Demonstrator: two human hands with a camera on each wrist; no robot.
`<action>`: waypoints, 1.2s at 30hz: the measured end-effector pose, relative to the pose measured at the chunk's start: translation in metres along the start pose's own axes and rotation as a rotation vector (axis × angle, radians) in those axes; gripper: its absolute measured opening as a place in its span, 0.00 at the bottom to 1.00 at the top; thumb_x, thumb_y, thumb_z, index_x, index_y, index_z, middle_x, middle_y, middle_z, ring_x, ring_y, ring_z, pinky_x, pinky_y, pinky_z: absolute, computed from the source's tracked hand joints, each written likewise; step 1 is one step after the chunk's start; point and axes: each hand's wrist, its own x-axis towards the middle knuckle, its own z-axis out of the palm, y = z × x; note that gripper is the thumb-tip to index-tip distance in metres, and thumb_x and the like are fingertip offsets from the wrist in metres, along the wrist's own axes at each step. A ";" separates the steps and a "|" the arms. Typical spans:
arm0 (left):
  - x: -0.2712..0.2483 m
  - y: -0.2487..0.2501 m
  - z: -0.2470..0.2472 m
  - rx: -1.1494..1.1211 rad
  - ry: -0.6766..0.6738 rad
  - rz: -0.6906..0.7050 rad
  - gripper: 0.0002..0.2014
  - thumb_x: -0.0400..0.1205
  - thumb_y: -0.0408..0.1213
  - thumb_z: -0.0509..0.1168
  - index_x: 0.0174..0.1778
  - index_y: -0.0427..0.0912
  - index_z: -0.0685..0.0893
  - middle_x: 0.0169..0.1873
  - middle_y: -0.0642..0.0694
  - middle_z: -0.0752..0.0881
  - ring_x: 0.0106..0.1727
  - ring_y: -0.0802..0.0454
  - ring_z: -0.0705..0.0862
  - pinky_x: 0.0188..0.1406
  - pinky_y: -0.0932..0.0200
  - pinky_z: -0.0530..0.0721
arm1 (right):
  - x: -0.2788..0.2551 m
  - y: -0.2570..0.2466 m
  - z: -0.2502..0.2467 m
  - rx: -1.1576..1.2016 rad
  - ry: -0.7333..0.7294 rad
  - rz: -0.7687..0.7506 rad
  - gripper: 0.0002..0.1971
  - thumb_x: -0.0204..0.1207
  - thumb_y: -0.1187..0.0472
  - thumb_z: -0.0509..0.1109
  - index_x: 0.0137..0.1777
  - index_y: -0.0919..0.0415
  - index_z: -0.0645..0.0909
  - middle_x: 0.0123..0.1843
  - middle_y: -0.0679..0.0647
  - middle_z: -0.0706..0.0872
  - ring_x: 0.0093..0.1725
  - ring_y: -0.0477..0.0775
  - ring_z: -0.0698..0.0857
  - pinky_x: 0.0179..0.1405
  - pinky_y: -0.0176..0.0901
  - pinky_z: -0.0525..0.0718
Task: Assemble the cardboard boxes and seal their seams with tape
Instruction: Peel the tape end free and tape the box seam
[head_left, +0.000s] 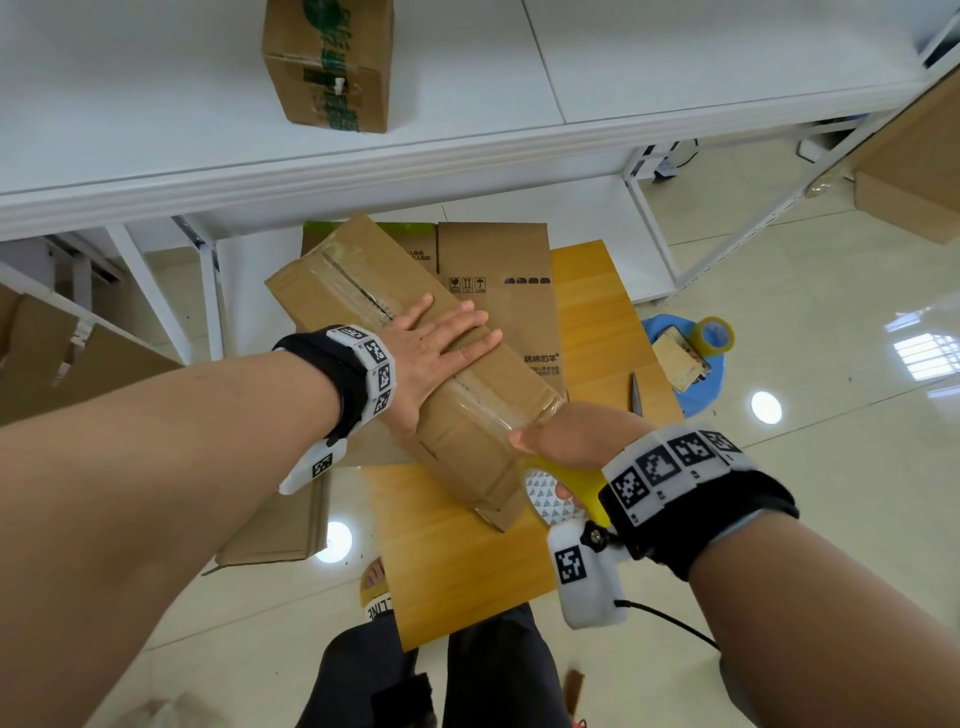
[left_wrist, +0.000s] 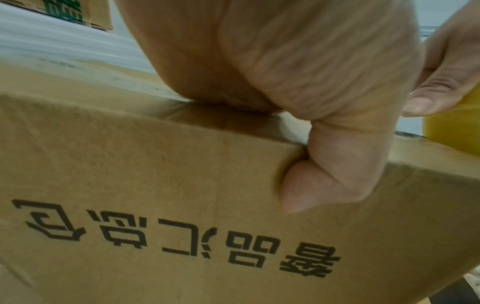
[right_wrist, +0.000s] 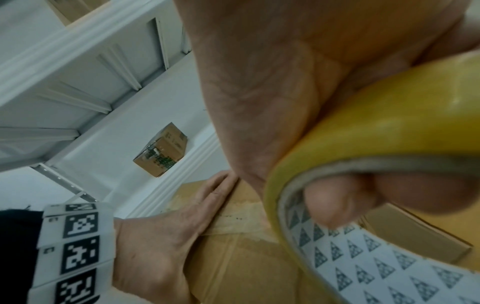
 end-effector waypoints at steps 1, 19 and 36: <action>0.000 0.000 0.000 0.003 -0.003 -0.001 0.72 0.60 0.51 0.78 0.76 0.56 0.19 0.80 0.47 0.25 0.81 0.49 0.26 0.79 0.35 0.31 | 0.002 0.000 -0.001 -0.004 0.001 -0.002 0.31 0.86 0.40 0.57 0.79 0.64 0.69 0.52 0.54 0.87 0.41 0.48 0.86 0.37 0.38 0.81; 0.004 0.046 0.015 0.156 0.016 0.149 0.65 0.67 0.47 0.72 0.76 0.50 0.19 0.74 0.37 0.17 0.77 0.40 0.20 0.77 0.33 0.29 | 0.033 -0.021 0.011 -0.374 -0.016 0.035 0.32 0.89 0.42 0.52 0.82 0.67 0.65 0.80 0.62 0.72 0.78 0.64 0.73 0.74 0.54 0.71; 0.024 0.056 0.009 0.149 0.071 0.178 0.66 0.63 0.55 0.70 0.78 0.50 0.20 0.79 0.42 0.23 0.80 0.45 0.23 0.78 0.36 0.28 | -0.005 0.014 -0.032 -0.193 -0.109 -0.151 0.15 0.87 0.41 0.57 0.40 0.46 0.66 0.37 0.46 0.66 0.33 0.39 0.63 0.33 0.29 0.62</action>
